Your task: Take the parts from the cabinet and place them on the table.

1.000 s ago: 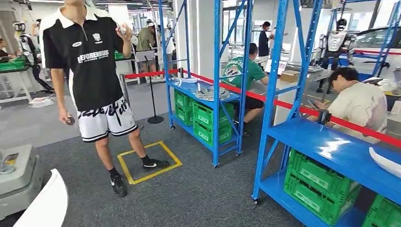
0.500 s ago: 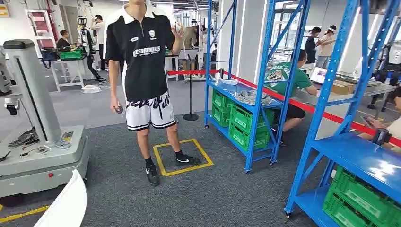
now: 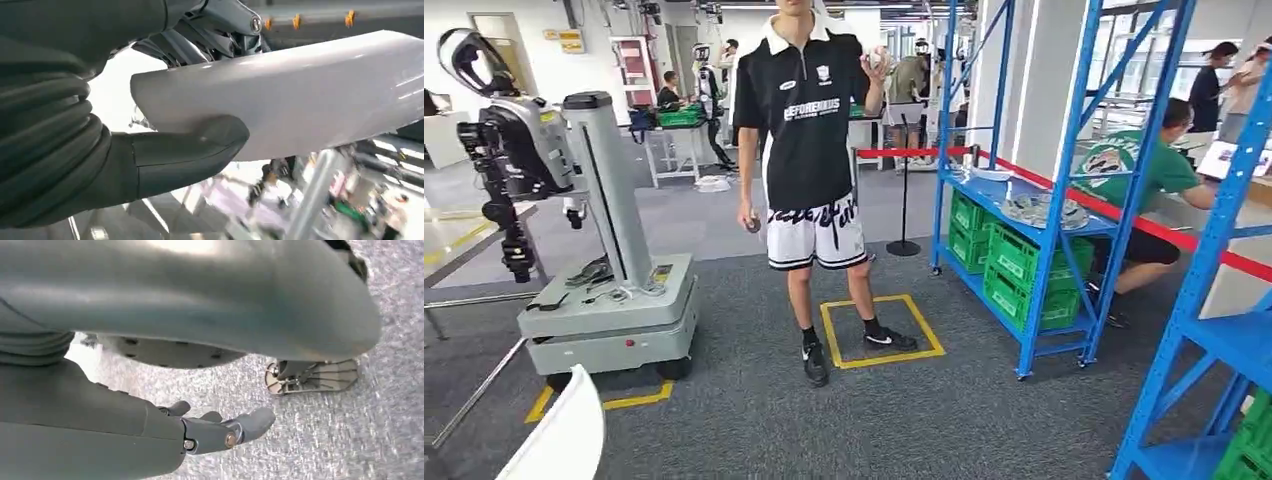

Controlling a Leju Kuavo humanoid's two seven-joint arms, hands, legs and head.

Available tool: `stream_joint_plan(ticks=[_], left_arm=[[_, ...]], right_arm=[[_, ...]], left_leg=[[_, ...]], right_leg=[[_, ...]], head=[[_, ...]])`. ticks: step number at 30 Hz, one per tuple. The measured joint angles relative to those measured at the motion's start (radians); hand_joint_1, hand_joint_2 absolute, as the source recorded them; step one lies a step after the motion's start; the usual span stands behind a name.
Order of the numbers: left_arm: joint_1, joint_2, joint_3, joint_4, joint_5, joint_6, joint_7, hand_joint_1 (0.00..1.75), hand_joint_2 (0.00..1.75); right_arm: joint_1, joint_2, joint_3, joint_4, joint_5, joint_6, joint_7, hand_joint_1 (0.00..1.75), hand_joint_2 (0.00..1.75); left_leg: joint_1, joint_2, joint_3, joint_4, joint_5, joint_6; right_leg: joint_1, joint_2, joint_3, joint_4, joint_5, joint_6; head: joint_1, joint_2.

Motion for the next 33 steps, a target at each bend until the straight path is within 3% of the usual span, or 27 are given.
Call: stream_joint_plan(ticks=[1, 2, 3, 5, 6, 7, 11, 12, 13, 14, 15, 16, 17, 18, 20, 21, 22, 24, 26, 27, 28, 29, 31, 32, 33], left_arm=[[0.006, 0.001, 0.0, -0.002, 0.0, 0.0, 0.002, 1.75, 1.75], [0.011, 0.002, 0.0, -0.002, 0.0, 0.0, 0.002, 1.75, 1.75], [0.015, 0.002, 0.0, -0.003, 0.0, 0.0, 0.002, 1.75, 1.75], [0.019, 0.002, 0.001, -0.01, 0.0, 0.0, 0.003, 1.75, 1.75], [0.02, 0.002, 0.002, -0.014, 0.0, 0.0, 0.004, 1.75, 1.75], [0.018, 0.002, 0.003, -0.015, 0.0, 0.0, 0.006, 1.75, 1.75], [0.033, 0.0, 0.012, -0.026, -0.001, 0.0, 0.01, 1.75, 1.75], [0.039, -0.002, 0.015, -0.032, -0.002, 0.0, 0.01, 1.75, 1.75], [0.039, -0.003, 0.018, -0.038, -0.003, 0.0, 0.013, 1.75, 1.75], [0.039, -0.006, 0.018, -0.041, -0.004, 0.0, 0.013, 1.75, 1.75], [0.042, -0.007, 0.018, -0.043, -0.006, 0.0, 0.012, 1.75, 1.75], [0.046, -0.008, 0.018, -0.043, -0.008, 0.0, 0.012, 1.75, 1.75], [0.049, -0.008, 0.019, -0.043, -0.01, 0.0, 0.012, 1.75, 1.75], [0.052, -0.008, 0.019, -0.043, -0.01, 0.0, 0.012, 1.75, 1.75], [0.055, -0.009, 0.019, -0.044, -0.011, 0.0, 0.011, 1.75, 1.75], [0.058, -0.009, 0.019, -0.047, -0.01, 0.001, 0.009, 1.75, 1.75], [0.06, -0.008, 0.019, -0.048, -0.008, 0.002, 0.007, 1.75, 1.75], [0.062, -0.008, 0.019, -0.049, -0.001, 0.002, 0.002, 1.75, 1.75], [0.066, -0.008, 0.021, -0.049, 0.002, 0.002, 0.001, 1.75, 1.75], [0.068, -0.007, 0.024, -0.05, 0.005, 0.002, 0.0, 1.75, 1.75], [0.066, -0.007, 0.027, -0.051, 0.007, 0.002, 0.0, 1.75, 1.75], [0.06, -0.006, 0.027, -0.05, 0.008, 0.001, -0.001, 1.75, 1.75], [0.054, -0.004, 0.028, -0.05, 0.008, 0.0, -0.003, 1.75, 1.75], [0.054, -0.003, 0.029, -0.049, 0.009, 0.0, -0.003, 1.75, 1.75], [0.054, -0.003, 0.031, -0.048, 0.01, -0.002, -0.003, 1.75, 1.75]], right_arm=[[0.002, 0.0, 0.0, 0.0, 0.0, 0.0, 0.0, 0.0, 0.0], [0.002, 0.0, 0.001, 0.0, 0.0, 0.0, 0.001, 0.0, 0.0], [0.001, 0.001, 0.001, 0.0, 0.0, 0.0, 0.001, 0.0, 0.0], [-0.002, 0.003, 0.001, 0.0, 0.002, 0.0, 0.002, 0.0, 0.0], [-0.003, 0.003, 0.002, 0.0, 0.004, 0.0, 0.002, 0.0, 0.0], [-0.003, 0.004, 0.003, 0.0, 0.007, 0.0, 0.002, 0.0, 0.0], [-0.011, 0.004, 0.005, 0.0, 0.017, 0.002, -0.001, 0.0, 0.0], [-0.014, 0.004, 0.005, 0.0, 0.021, 0.002, -0.003, 0.0, 0.0], [-0.015, 0.004, 0.006, 0.0, 0.021, 0.002, -0.006, 0.0, 0.0], [-0.014, 0.004, 0.006, 0.0, 0.021, 0.003, -0.008, 0.0, 0.0], [-0.012, 0.004, 0.008, 0.0, 0.022, 0.003, -0.008, 0.0, 0.0], [-0.01, 0.004, 0.01, 0.0, 0.021, 0.003, -0.008, 0.0, 0.0], [-0.008, 0.004, 0.012, 0.0, 0.021, 0.003, -0.009, 0.0, 0.0], [-0.006, 0.004, 0.013, 0.0, 0.021, 0.003, -0.009, 0.0, 0.0], [-0.006, 0.004, 0.013, 0.0, 0.021, 0.003, -0.01, 0.0, 0.0], [-0.007, 0.004, 0.014, 0.0, 0.021, 0.003, -0.01, 0.0, 0.0], [-0.006, 0.004, 0.014, 0.0, 0.021, 0.003, -0.01, 0.0, 0.0], [-0.008, 0.003, 0.015, 0.0, 0.02, 0.003, -0.008, 0.0, 0.0], [-0.009, 0.003, 0.016, 0.0, 0.018, 0.003, -0.008, 0.0, 0.0], [-0.012, 0.006, 0.016, 0.0, 0.018, 0.0, -0.008, 0.0, 0.0], [-0.013, 0.006, 0.016, 0.0, 0.018, 0.0, -0.009, 0.0, 0.0], [-0.011, 0.006, 0.016, 0.0, 0.018, 0.0, -0.009, 0.0, 0.0], [-0.004, 0.006, 0.016, 0.0, 0.014, 0.002, -0.009, 0.0, 0.0], [-0.003, 0.006, 0.016, 0.0, 0.014, 0.001, -0.01, 0.0, 0.0], [-0.003, 0.006, 0.016, 0.0, 0.012, 0.001, -0.011, 0.0, 0.0]], left_leg=[[0.001, 0.002, -0.023, 0.055, -0.019, -0.004], [0.002, 0.004, -0.028, 0.072, -0.015, -0.007], [0.003, 0.008, -0.014, 0.05, 0.006, -0.008], [0.005, 0.033, 0.073, -0.105, 0.085, -0.009], [0.004, 0.084, 0.124, -0.192, 0.11, -0.007], [-0.001, 0.108, 0.128, -0.207, 0.104, 0.004], [-0.004, 0.055, 0.115, -0.211, 0.112, 0.033], [0.002, 0.045, 0.125, -0.214, 0.118, 0.041], [0.003, 0.035, 0.121, -0.214, 0.122, 0.046], [0.003, 0.023, 0.117, -0.214, 0.125, 0.051], [0.002, 0.009, 0.114, -0.214, 0.127, 0.053], [0.001, -0.006, 0.111, -0.213, 0.128, 0.054], [0.001, -0.021, 0.11, -0.212, 0.129, 0.053], [0.001, -0.036, 0.11, -0.21, 0.129, 0.052], [0.001, -0.063, 0.11, -0.207, 0.13, 0.05], [0.002, -0.083, 0.109, -0.205, 0.131, 0.046], [0.0, -0.094, 0.105, -0.201, 0.131, 0.039], [0.001, -0.117, 0.096, -0.201, 0.134, 0.024], [0.004, -0.14, 0.087, -0.213, 0.141, 0.007], [0.006, -0.111, 0.085, -0.202, 0.14, 0.006], [0.001, -0.04, 0.075, -0.179, 0.117, 0.004], [0.0, -0.005, 0.052, -0.13, 0.076, 0.001], [0.002, 0.009, -0.008, 0.017, -0.002, -0.006], [0.002, 0.009, -0.024, 0.061, -0.015, -0.009], [0.002, 0.01, -0.023, 0.069, -0.011, -0.011]], right_leg=[[0.0, -0.018, -0.002, 0.0, -0.001, -0.002], [0.0, -0.034, -0.002, 0.001, -0.002, -0.001], [0.0, -0.047, -0.001, 0.001, -0.003, 0.0], [-0.001, -0.076, 0.002, 0.003, -0.007, 0.006], [0.001, -0.089, 0.006, 0.008, -0.011, 0.012], [0.009, -0.098, 0.007, 0.014, -0.017, 0.021], [0.005, -0.138, 0.021, 0.01, -0.02, 0.044], [-0.003, -0.09, 0.02, 0.023, -0.031, 0.055], [-0.003, -0.036, 0.002, 0.06, -0.062, 0.058], [-0.003, -0.006, -0.032, 0.132, -0.105, 0.059], [-0.003, 0.007, -0.072, 0.217, -0.145, 0.06], [-0.003, 0.01, -0.105, 0.286, -0.167, 0.06], [-0.003, 0.011, -0.124, 0.32, -0.167, 0.059], [-0.003, 0.011, -0.12, 0.308, -0.145, 0.057], [-0.004, 0.018, -0.072, 0.198, -0.073, 0.052], [-0.005, 0.052, -0.014, 0.073, -0.015, 0.045], [-0.004, 0.115, 0.003, 0.023, -0.021, 0.04], [0.0, 0.087, 0.001, 0.022, -0.019, 0.041], [0.004, 0.066, 0.005, 0.019, -0.017, 0.029], [-0.005, 0.046, 0.006, 0.005, -0.004, 0.017], [-0.004, 0.036, 0.006, 0.002, -0.002, 0.013], [-0.003, 0.022, 0.005, 0.002, -0.003, 0.004], [0.001, -0.013, 0.003, 0.003, -0.004, 0.002], [0.001, -0.029, 0.003, 0.004, -0.005, 0.001], [0.001, -0.042, 0.003, 0.004, -0.006, 0.001]], head=[[0.0, 0.0], [0.0, 0.0], [0.0, 0.0], [0.0, 0.0], [0.0, 0.0], [0.0, 0.0], [0.001, 0.0], [0.001, 0.0], [0.001, 0.0], [0.001, 0.0], [0.001, 0.0], [0.001, 0.0], [0.001, 0.0], [0.001, 0.0], [0.001, 0.0], [0.001, 0.0], [0.0, 0.0], [0.001, 0.0], [0.001, 0.0], [0.001, 0.0], [-0.001, 0.0], [0.0, 0.0], [0.0, 0.0], [0.0, 0.0], [0.0, 0.0]])
